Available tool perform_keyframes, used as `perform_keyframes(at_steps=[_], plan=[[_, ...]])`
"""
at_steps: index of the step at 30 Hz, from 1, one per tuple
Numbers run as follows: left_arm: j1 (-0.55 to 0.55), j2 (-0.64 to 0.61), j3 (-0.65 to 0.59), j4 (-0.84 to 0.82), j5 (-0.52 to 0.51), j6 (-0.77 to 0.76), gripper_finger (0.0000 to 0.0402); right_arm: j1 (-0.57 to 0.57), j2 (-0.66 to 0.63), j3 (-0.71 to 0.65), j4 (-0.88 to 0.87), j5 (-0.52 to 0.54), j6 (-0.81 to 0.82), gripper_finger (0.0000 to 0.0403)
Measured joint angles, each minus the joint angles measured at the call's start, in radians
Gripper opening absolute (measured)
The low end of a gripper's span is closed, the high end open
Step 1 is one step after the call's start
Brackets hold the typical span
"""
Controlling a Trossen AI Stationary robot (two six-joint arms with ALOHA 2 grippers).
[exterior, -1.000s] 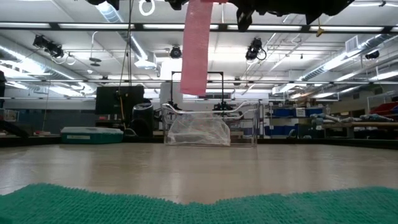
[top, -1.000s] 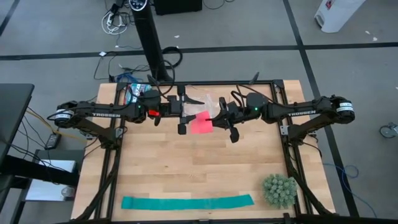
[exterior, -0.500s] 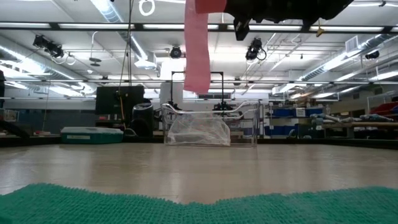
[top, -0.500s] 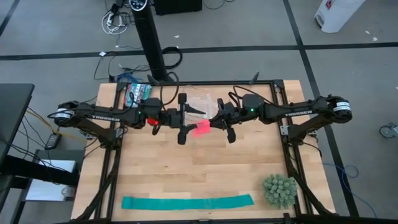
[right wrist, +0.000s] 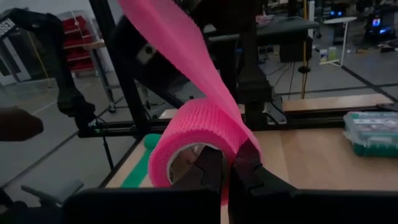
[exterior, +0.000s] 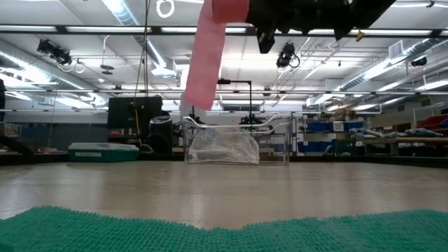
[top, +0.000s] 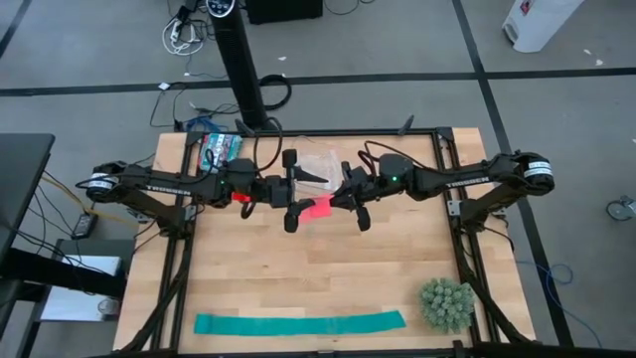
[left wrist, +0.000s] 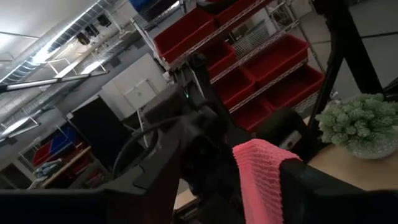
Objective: Roll bandage
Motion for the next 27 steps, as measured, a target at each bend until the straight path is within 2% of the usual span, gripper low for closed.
perform_keyframes(at_steps=[9,18,27], plan=[[-0.003,0.0,0.0,0.029,0.012,-0.007,0.0203,-0.009,0.0,-0.005,0.019,-0.016,-0.014,0.0],[-0.012,0.0,0.0,0.056,0.012,-0.004,0.0203,-0.037,0.0,-0.143,0.232,-0.074,0.068,0.0],[-0.012,0.0,0.0,0.109,0.013,0.007,0.0203,-0.021,0.0,-0.184,0.259,-0.075,0.098,0.0]])
